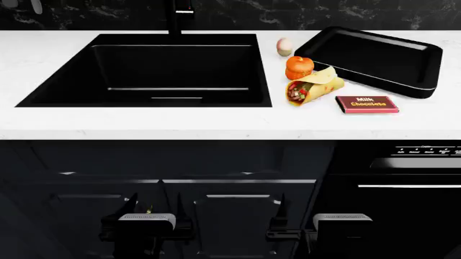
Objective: Pick up the fruits and vegetables and place them in the sink. Turn on the sink faucet to wash them. Then turn the sink off and put them in the tray.
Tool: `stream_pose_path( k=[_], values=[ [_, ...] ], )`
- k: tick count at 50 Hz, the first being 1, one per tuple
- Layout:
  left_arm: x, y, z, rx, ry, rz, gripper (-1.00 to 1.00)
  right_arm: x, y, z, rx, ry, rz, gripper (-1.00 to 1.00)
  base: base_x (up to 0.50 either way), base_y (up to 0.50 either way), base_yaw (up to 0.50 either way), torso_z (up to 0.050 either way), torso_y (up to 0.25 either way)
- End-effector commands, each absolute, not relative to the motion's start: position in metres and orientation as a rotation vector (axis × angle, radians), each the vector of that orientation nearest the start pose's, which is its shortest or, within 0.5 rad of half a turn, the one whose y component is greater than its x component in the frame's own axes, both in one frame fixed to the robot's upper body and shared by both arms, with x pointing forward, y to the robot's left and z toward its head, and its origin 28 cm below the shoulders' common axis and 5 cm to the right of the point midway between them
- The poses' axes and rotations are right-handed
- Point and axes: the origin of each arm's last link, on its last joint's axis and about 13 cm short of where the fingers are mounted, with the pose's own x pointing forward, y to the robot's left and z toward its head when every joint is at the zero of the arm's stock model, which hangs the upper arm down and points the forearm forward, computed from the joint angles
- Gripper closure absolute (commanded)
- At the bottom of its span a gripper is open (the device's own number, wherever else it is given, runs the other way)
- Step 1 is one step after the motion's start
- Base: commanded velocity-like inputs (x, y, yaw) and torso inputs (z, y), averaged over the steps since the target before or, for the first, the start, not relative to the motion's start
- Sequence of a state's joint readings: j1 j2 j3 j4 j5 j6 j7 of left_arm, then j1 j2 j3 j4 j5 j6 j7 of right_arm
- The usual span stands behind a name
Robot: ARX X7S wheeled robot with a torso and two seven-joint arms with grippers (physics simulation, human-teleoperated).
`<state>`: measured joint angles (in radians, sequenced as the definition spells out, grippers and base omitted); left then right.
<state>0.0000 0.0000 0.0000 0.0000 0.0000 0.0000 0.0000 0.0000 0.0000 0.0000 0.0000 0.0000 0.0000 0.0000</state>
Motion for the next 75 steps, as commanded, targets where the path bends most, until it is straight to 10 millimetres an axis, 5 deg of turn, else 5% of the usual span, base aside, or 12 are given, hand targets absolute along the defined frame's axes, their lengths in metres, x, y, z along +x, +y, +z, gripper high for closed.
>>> stream_pose_path(
  k=[1,7,17,19,25,28,30,34,36,45,54,75],
  values=[
    [0.21,0.205,0.012,0.009,0.005,0.016,-1.0,0.21,-0.096,0.011,-0.003,0.002,0.008,-1.0,0.0,0.0,0.0,0.0,0.0],
    [0.21,0.207,0.012,-0.052,0.102,0.053,-1.0,0.21,-0.094,0.012,0.005,0.09,-0.007,-1.0,0.0,0.0,0.0,0.033,0.0],
    [0.212,0.206,0.06,-0.059,0.144,-0.103,-1.0,0.197,-0.098,0.078,0.033,0.032,0.271,-1.0,0.0,0.0,0.0,0.05,0.0],
    [0.209,0.208,0.078,-0.061,0.166,-0.152,-1.0,0.194,-0.099,0.088,0.012,0.04,0.318,-1.0,0.0,0.0,0.0,0.05,0.0],
    [0.196,0.218,0.168,-0.021,0.165,-0.292,-1.0,0.182,-0.11,0.161,-0.031,0.033,0.432,-1.0,0.0,0.0,0.0,0.05,0.0],
    [0.219,0.245,0.204,0.023,0.222,-0.15,-1.0,0.179,-0.118,0.2,-0.073,0.036,0.46,-1.0,0.0,0.0,0.0,0.05,0.0],
    [0.234,0.241,0.24,0.094,0.148,-0.132,-1.0,0.193,-0.138,0.223,-0.092,0.027,0.317,-1.0,0.0,0.0,0.0,0.05,0.0],
    [0.227,0.224,0.3,-0.016,0.155,-0.145,-1.0,0.196,-0.132,0.273,-0.112,-0.007,0.297,-1.0,0.0,0.0,0.0,0.025,0.0],
    [0.218,0.223,0.322,-0.026,0.192,-0.429,-1.0,0.19,-0.131,0.293,-0.071,0.039,0.518,-1.0,0.09,0.0,0.0,0.0,0.0],
    [0.291,0.224,0.375,0.097,0.011,-0.457,-1.0,0.221,-0.134,0.358,-0.246,0.132,0.641,-1.0,0.5,0.0,0.0,0.0,0.0],
    [0.323,0.22,0.392,0.213,0.076,-0.474,-1.0,0.246,-0.128,0.389,-0.287,0.198,0.741,-1.0,0.5,-0.03,0.0,0.0,0.0],
    [0.312,0.228,0.392,0.293,0.105,-0.477,-1.0,0.255,-0.123,0.407,-0.362,0.126,0.739,-1.0,0.37,-0.42,0.0,0.0,0.0]
  ],
)
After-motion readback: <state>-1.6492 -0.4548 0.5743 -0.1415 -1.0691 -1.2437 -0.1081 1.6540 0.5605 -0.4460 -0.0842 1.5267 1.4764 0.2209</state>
